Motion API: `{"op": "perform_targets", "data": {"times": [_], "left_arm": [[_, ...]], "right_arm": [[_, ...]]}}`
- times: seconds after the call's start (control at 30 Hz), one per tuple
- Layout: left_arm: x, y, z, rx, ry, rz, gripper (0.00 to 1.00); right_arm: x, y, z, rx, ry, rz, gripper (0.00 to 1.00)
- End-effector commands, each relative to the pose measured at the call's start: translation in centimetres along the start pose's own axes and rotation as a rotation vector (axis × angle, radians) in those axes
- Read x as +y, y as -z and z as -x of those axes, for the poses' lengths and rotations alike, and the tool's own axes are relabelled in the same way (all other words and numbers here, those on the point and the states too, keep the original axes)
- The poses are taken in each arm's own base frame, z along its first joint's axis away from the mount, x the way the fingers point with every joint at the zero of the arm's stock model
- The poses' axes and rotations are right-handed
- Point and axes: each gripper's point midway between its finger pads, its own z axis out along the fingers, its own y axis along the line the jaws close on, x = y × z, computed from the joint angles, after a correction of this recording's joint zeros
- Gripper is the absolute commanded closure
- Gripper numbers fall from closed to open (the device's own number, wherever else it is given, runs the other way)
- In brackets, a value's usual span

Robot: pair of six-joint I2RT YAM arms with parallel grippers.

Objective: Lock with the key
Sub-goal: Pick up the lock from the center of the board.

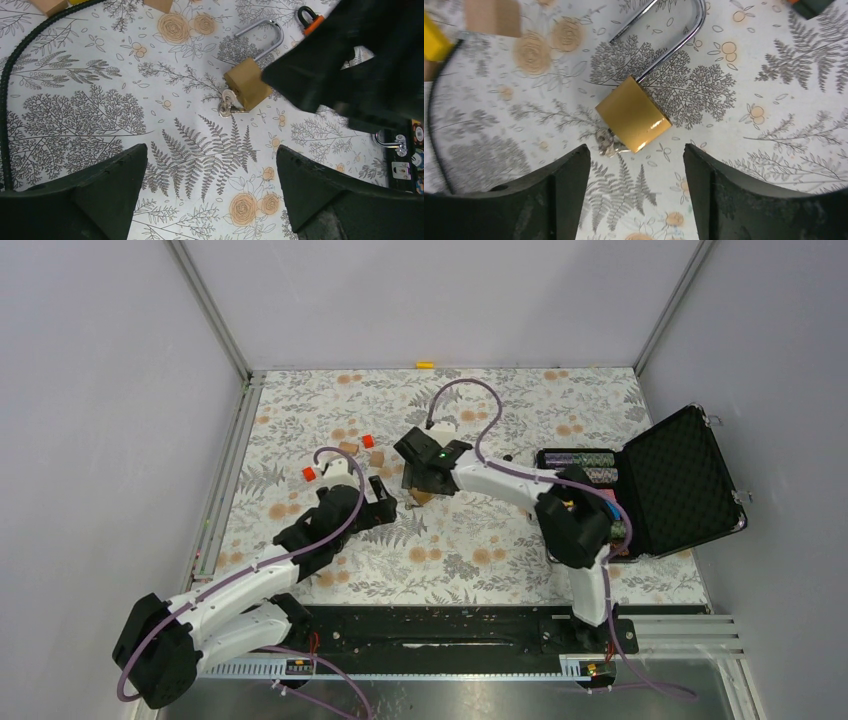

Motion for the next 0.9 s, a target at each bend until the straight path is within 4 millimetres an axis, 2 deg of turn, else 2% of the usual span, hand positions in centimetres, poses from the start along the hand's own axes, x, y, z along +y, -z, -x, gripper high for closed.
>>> {"op": "perform_targets", "data": {"times": [0.0,0.2,0.37,0.4,0.5,0.53,0.63,0.73,0.87], "left_arm": [[-0.5,0.5,2.5,-0.077,0.058,0.015,0.01],[0.9,1.0,2.8,-0.108,0.068,0.064,0.01],[1.8,1.6,3.0,-0.131,0.079,0.074,0.01],[1.9,1.6,3.1,-0.133,0.080,0.072,0.01],[2.0,1.7,3.3,-0.135,0.080,0.072,0.01],[2.1,1.8,3.3,-0.134,0.078,0.072,0.01],[2.0,1.9,3.5,-0.132,0.074,0.067,0.01],[1.8,2.1,3.6,-0.134,0.074,0.057,0.01],[1.7,2.1,3.5,-0.127,0.076,0.047,0.01]], "right_arm": [[0.0,-2.6,-0.5,0.017,0.032,-0.091,0.23],[0.0,-5.5,0.2,0.014,0.059,-0.169,0.21],[0.1,-7.1,0.0,0.041,0.082,-0.205,0.25],[0.1,-7.4,0.0,0.046,0.082,-0.210,0.26],[-0.2,-8.1,-0.3,0.080,0.099,-0.228,0.39],[-0.3,-8.1,-0.1,0.086,0.104,-0.236,0.42],[-0.7,-7.8,-0.1,0.104,0.123,-0.244,0.59],[-0.6,-7.1,-0.7,0.137,0.138,-0.207,0.61],[-1.3,-6.4,-2.7,0.198,0.151,-0.167,0.66]]}}
